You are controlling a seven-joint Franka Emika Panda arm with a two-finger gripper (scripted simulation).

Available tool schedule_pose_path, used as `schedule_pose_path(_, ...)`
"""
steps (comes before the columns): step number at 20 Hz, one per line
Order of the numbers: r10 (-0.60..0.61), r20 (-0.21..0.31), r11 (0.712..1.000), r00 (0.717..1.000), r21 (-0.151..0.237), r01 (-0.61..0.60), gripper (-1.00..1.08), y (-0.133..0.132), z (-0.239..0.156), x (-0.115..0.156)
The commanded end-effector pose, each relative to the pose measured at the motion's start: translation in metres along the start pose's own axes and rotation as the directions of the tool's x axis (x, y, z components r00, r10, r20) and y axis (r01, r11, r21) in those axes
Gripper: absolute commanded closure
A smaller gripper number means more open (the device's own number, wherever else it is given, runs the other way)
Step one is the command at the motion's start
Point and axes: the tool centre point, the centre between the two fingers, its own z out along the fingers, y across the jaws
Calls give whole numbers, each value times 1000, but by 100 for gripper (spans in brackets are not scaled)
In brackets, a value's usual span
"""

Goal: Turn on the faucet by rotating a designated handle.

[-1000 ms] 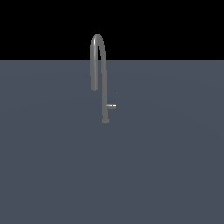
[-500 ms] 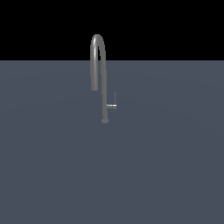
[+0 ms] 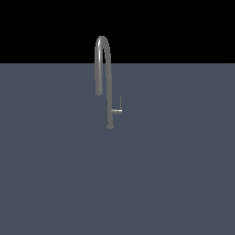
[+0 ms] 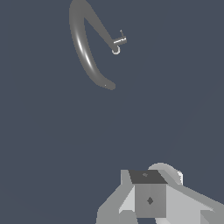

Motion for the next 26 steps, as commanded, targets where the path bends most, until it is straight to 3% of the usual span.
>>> schedule_pose_path(1,40,36,999,999,36,-41,108,-3,4,16)
schedule_pose_path(8,142,145,978,979,130,-161,108,-9,18,60)
schedule_pose_path(14,219,248,941,944,201,-271,108,-11,33,99)
schedule_pose_path(20,284,359,884,889,261,-387,108,-11,52,137)
schedule_pose_path(26,333,476,805,814,305,-508,108,-9,76,176)
